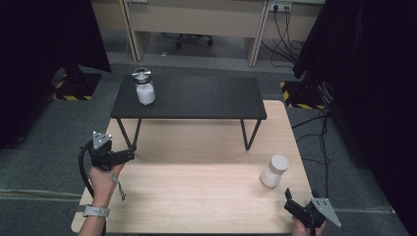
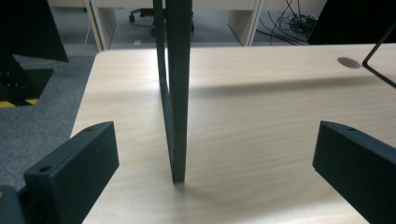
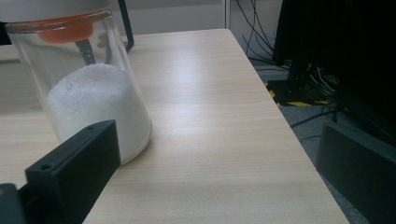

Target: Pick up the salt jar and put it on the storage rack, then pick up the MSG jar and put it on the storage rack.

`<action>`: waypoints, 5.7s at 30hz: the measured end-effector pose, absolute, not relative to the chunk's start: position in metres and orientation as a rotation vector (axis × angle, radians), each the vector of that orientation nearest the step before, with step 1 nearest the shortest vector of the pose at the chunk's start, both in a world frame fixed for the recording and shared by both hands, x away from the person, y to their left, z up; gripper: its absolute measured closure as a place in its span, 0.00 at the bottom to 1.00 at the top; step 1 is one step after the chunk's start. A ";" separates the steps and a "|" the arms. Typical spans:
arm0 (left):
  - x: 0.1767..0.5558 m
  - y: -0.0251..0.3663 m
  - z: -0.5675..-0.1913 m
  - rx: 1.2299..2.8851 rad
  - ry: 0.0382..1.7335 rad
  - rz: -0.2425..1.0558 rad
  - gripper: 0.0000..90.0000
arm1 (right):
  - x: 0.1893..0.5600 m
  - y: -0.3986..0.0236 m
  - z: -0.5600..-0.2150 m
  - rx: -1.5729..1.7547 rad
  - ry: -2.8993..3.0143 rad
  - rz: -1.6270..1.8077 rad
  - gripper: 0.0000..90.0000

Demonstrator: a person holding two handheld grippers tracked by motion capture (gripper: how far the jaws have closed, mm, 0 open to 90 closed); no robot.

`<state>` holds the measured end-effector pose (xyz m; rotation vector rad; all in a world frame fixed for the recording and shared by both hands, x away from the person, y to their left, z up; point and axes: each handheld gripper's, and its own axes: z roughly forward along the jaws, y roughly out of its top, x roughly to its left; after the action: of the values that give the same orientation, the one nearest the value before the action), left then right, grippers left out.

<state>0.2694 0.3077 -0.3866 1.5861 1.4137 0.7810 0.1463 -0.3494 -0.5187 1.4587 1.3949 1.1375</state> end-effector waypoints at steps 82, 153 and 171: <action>0.214 0.323 -0.477 1.581 1.556 0.714 0.00 | 0.146 -0.349 -0.519 1.435 1.424 1.126 0.00; 0.212 0.323 -0.477 1.596 1.533 0.714 0.00 | 0.182 -0.328 -0.502 1.327 1.572 1.225 0.00; 0.213 0.323 -0.477 1.592 1.542 0.707 0.00 | 0.200 -0.313 -0.502 1.299 1.539 1.230 0.00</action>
<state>0.2135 0.3228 -0.4772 1.5919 1.5421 0.7073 0.1999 -0.3134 -0.5017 1.2989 1.5391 1.2298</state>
